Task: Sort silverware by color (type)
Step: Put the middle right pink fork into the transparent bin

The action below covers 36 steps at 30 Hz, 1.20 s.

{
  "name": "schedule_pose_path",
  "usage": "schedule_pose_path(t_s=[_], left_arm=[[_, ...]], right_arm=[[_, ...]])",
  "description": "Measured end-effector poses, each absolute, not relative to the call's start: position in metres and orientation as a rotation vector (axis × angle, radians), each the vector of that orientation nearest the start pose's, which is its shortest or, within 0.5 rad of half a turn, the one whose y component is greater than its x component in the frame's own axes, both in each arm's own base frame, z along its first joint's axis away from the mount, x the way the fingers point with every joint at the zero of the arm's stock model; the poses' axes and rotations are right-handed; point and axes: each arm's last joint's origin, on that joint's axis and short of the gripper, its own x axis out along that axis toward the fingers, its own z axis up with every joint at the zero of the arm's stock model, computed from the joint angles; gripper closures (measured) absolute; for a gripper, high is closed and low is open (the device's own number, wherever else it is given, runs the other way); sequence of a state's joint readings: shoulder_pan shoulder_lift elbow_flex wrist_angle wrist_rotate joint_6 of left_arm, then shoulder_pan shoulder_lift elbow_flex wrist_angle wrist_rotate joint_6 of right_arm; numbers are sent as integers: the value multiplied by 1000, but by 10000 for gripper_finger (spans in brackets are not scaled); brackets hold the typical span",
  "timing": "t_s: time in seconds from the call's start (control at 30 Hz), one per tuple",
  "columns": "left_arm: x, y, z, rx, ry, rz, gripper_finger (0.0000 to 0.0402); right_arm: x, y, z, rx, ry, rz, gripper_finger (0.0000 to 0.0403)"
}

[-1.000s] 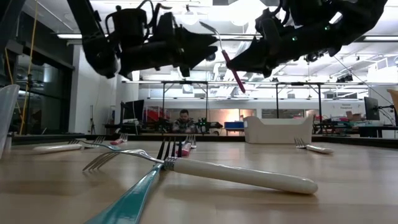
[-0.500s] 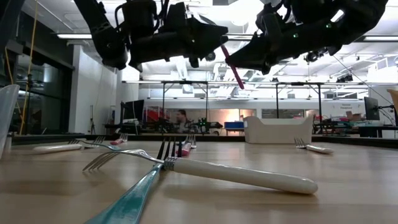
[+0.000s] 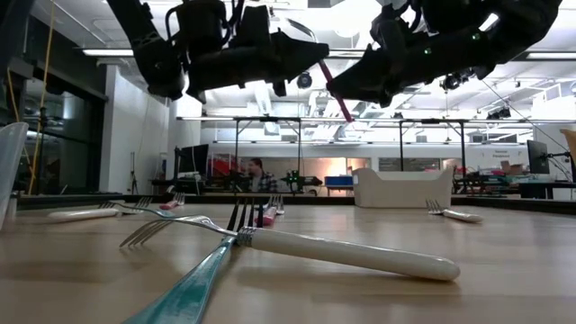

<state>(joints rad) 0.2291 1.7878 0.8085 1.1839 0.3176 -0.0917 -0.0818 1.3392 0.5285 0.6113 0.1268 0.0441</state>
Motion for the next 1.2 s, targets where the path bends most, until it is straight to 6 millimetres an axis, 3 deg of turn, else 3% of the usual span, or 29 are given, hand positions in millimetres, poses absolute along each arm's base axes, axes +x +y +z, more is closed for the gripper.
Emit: schedule_pose_path(t_s=[0.27,0.47,0.73,0.93,1.1,1.2], left_arm=[[334,68,236,-33,-66,-76,384],[303,51,258,-193,182,-60,385],[250,4,277,-386,512,128,385],[227,-42,296,-565,791,242,385],[215,-78,311,-763,943,323,385],[204,-100,312,-869,1065,377,385]], right_arm=[[262,-28,199,-33,279,-264,234],[258,-32,192,-71,366,-363,270],[256,-38,190,-85,402,-386,393],[254,-42,187,-83,428,-398,385],[253,-45,186,-81,443,-407,401],[253,-47,185,-79,451,-413,399]])
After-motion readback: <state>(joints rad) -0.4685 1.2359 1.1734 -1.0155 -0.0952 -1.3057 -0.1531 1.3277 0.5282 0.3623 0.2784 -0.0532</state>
